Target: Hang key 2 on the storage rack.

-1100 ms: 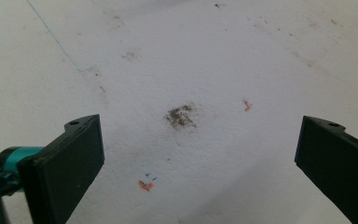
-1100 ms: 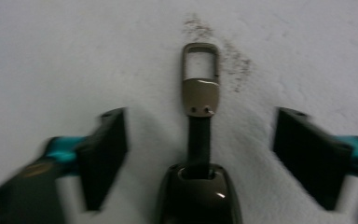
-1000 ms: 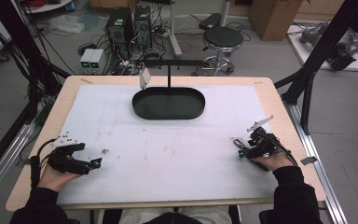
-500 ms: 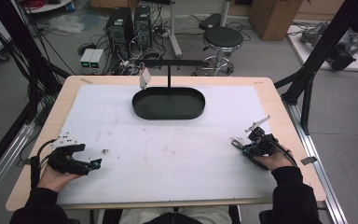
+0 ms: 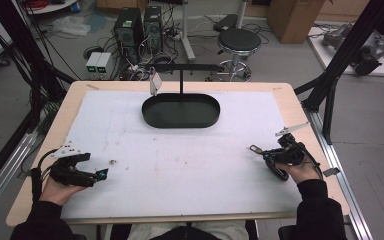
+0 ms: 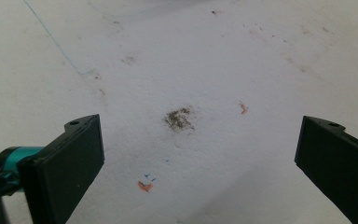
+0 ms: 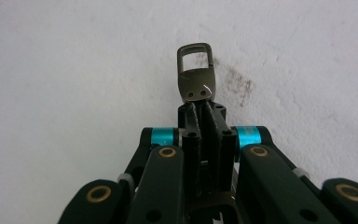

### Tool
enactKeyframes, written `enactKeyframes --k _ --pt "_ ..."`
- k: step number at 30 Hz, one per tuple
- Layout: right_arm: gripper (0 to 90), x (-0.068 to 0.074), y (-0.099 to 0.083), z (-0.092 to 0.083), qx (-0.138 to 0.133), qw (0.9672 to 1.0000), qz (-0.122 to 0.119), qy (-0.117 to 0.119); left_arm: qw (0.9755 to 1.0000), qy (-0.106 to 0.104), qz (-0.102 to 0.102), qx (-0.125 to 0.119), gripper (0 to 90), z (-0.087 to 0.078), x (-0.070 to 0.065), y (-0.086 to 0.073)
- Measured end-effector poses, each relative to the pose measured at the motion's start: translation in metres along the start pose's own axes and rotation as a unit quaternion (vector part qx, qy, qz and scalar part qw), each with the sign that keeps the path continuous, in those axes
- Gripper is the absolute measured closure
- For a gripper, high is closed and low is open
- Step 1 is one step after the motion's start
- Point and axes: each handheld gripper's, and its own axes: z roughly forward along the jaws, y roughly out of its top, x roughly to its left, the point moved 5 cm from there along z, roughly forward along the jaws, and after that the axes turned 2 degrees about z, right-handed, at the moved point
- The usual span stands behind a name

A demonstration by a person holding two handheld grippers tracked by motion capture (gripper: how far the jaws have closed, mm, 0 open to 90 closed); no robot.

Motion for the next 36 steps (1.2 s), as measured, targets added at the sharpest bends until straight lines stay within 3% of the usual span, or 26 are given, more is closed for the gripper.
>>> enactKeyframes --k 7,14,19,32,36 --pt "85.8 0.006 0.012 -0.011 -0.048 0.9986 0.014 0.016 1.0000 -0.002 0.001 -0.001 1.7 0.000 0.000 0.000" --pt "85.8 0.010 0.025 -0.013 -0.071 0.9968 0.022 0.031 1.0000 -0.004 -0.001 -0.004 1.7 0.001 0.001 0.000" --pt "85.7 0.015 0.038 -0.008 -0.080 0.9956 0.026 0.042 0.9999 -0.008 0.001 -0.007 1.7 0.000 -0.001 0.001" --pt "85.7 0.032 0.078 -0.012 -0.104 0.9926 0.004 0.063 0.9999 -0.010 -0.002 -0.010 1.8 0.000 0.000 0.001" --pt "85.7 0.036 0.089 -0.014 -0.098 0.9931 -0.002 0.065 0.9999 -0.011 -0.001 -0.008 1.7 0.000 0.000 0.000"
